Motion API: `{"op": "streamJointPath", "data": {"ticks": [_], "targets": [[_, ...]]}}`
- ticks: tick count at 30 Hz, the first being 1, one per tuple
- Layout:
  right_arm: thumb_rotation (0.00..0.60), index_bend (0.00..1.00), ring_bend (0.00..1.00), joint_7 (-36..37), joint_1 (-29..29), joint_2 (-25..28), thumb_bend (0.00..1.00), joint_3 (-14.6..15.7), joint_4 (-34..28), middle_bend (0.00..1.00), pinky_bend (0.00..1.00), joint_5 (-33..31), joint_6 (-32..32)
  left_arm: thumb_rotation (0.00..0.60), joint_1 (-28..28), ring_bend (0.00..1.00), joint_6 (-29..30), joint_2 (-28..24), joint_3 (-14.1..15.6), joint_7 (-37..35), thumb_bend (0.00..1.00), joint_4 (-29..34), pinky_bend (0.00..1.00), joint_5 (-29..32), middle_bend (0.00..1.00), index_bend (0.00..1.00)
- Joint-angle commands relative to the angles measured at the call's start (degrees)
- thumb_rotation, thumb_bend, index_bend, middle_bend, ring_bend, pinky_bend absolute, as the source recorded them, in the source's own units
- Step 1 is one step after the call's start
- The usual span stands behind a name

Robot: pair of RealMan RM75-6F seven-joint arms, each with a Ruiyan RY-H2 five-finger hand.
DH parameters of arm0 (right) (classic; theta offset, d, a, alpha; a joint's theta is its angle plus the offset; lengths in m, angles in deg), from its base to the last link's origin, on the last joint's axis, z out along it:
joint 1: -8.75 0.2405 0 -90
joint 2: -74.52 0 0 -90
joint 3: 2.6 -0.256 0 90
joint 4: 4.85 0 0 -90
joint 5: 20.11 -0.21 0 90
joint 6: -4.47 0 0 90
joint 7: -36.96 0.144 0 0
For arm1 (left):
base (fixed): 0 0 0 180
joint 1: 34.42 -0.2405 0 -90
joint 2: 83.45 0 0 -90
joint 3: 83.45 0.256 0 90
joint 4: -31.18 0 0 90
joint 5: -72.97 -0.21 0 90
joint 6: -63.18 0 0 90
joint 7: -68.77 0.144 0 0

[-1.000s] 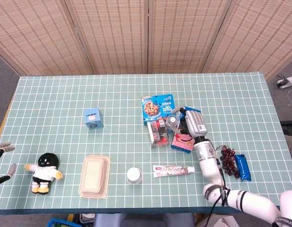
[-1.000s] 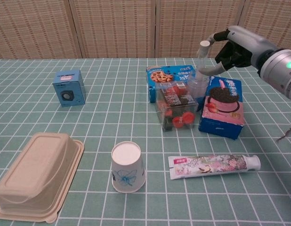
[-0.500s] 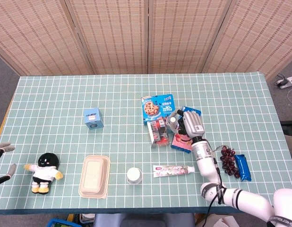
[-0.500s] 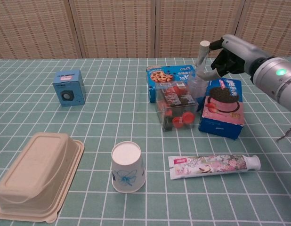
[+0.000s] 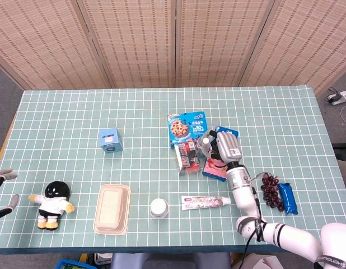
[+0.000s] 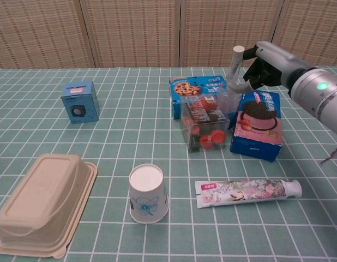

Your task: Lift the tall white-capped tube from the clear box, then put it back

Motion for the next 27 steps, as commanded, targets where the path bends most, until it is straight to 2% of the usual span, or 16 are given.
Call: {"op": "streamJointPath", "data": {"ticks": [1,6,9,17,27], "targets": [[0.600,0.63,1.00,0.2,0.0,0.0,0.35,0.0,0.0,1.00,1.00,0.4,0.3,0.600,0.0,0.18,0.0,0.0,0.0,0.0,0.36,0.0,0.34,0.0,0.24,0.38],[0.600,0.67,1.00,0.7,0.0,-0.1,0.50,0.0,0.0,1.00,1.00,1.3,1.0,0.600,0.0,0.18,0.1,0.0,0.0,0.0,0.36,0.0,0.34,0.0,0.24,0.38],[0.600,0.68,1.00,1.1,-0.2,0.1,0.55,0.0,-0.7,1.00,1.00,2.1,1.7,0.600,0.0,0.18,-0.1,0.0,0.0,0.1,0.36,0.0,0.34,0.0,0.24,0.38],[0.600,0.71,1.00,0.9,-1.3,2.4,0.61,0.4,-5.9,1.00,1.00,4.4,4.2,0.600,0.2,0.18,-0.4,0.0,0.0,0.5,0.36,0.0,0.34,0.2,0.24,0.38],[0.600,0.71,1.00,-2.0,-3.4,6.7,0.62,1.8,-15.2,1.00,1.00,6.7,7.1,0.600,0.2,0.18,-0.5,0.1,0.1,1.4,0.36,0.2,0.34,0.3,0.24,0.38]]}}
